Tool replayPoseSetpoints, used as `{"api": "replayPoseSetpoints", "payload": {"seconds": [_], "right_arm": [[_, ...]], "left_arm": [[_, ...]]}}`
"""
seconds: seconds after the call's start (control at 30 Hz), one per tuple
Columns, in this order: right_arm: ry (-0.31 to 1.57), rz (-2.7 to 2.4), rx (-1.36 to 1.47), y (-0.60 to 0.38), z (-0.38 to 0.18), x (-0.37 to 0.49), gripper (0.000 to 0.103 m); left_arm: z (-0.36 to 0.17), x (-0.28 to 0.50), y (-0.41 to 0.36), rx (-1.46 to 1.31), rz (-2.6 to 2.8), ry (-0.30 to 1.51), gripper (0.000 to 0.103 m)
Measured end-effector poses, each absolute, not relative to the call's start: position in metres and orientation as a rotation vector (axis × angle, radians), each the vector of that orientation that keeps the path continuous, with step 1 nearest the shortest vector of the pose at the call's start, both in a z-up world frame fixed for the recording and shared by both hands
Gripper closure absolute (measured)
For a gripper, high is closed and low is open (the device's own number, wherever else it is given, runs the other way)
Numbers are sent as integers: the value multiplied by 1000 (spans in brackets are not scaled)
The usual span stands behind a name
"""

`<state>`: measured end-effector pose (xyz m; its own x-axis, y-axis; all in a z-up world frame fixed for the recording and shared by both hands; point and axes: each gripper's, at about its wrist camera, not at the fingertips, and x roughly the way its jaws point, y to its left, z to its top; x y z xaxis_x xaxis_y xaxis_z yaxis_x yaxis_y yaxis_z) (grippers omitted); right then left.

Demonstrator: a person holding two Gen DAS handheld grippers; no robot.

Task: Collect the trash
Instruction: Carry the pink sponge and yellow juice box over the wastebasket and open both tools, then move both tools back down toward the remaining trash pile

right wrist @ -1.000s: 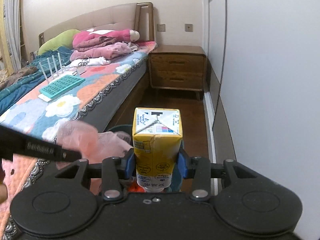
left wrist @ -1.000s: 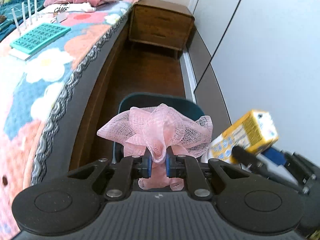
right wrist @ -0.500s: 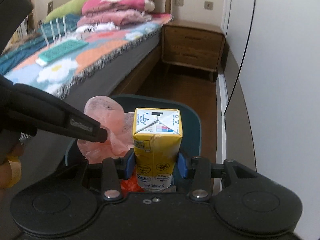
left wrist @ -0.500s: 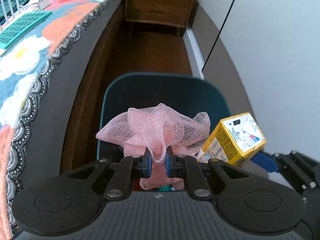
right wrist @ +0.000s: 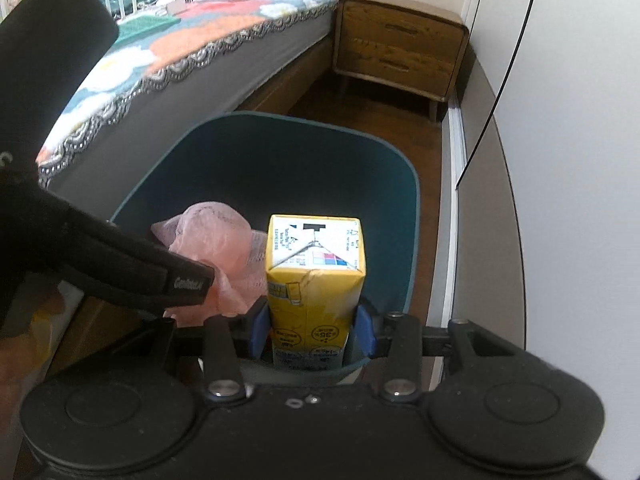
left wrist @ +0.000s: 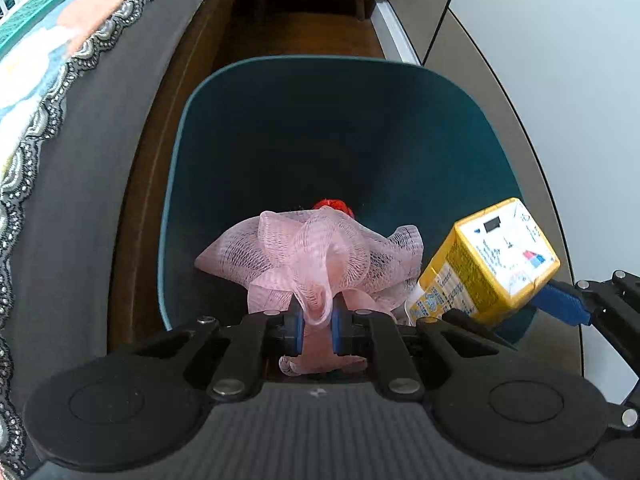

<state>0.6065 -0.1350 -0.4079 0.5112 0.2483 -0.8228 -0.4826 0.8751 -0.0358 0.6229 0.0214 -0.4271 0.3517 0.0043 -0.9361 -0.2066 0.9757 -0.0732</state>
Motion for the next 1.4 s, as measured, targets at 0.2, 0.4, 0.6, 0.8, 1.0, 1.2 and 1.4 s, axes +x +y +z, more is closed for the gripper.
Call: {"api": "replayPoseSetpoints", "payload": {"seconds": [0.2,0.4,0.6,0.8,1.0,1.2,1.4], "right_arm": [[951,450,-274,-137,-411,602,60],[938,450,-250,-143,-403,599,57],[914,448,-210,-155,-390,589,55],[900,445,-144,-173,-383,578,49],[888,436,-114,-185,-376,567,49],[873,427,-61,-201,-374,549,45],[909,416,-21,-217,-400,517,41]], "left_arm": [[-434,622,21,-208,149,1212,87],[-430,616,19,-182,131,1186,83],[-417,603,18,-187,103,1140,83],[-401,585,16,-182,73,1090,83],[-387,555,14,-170,65,1044,83],[-387,525,12,-189,56,1038,83],[-414,486,9,-185,72,1078,52]]}}
